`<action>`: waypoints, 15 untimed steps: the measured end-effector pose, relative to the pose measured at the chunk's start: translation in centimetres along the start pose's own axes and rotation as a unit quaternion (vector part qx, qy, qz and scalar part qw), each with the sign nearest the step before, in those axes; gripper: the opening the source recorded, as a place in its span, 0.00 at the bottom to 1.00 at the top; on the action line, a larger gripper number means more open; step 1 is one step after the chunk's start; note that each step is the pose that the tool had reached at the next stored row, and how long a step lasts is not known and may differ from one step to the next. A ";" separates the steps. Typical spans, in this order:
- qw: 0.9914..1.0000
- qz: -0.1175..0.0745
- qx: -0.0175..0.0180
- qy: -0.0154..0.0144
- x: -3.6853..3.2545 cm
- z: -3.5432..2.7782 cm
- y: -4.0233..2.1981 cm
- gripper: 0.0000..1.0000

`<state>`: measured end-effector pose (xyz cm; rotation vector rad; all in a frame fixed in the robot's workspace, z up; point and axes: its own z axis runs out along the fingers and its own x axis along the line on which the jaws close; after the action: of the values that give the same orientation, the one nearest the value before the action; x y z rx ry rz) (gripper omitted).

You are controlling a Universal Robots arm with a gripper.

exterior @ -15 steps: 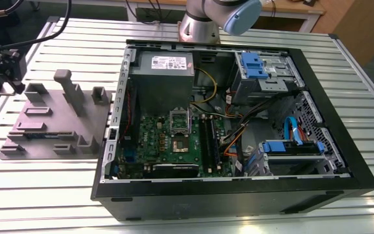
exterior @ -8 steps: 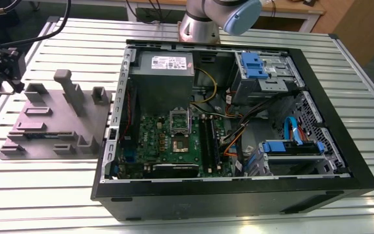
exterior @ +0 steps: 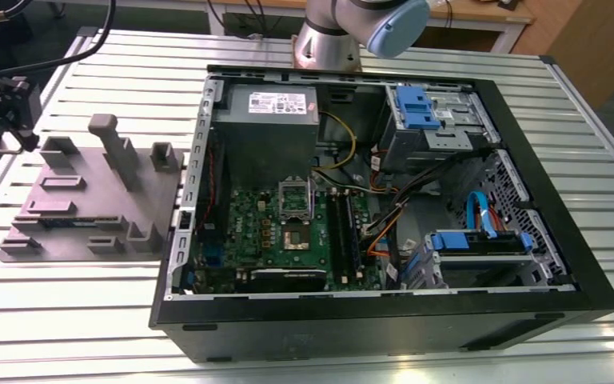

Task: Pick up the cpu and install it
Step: 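Pick up the cpu and move it towards the insertion slot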

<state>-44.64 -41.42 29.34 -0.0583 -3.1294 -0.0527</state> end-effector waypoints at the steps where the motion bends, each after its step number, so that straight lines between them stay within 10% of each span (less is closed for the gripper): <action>1: 1.000 0.000 0.000 0.000 0.00 -0.04 0.00 0.47; 15: 1.000 0.000 0.000 0.000 0.01 -0.51 0.02 0.47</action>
<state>-44.64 -41.42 29.85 -0.0588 -3.1293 -0.0526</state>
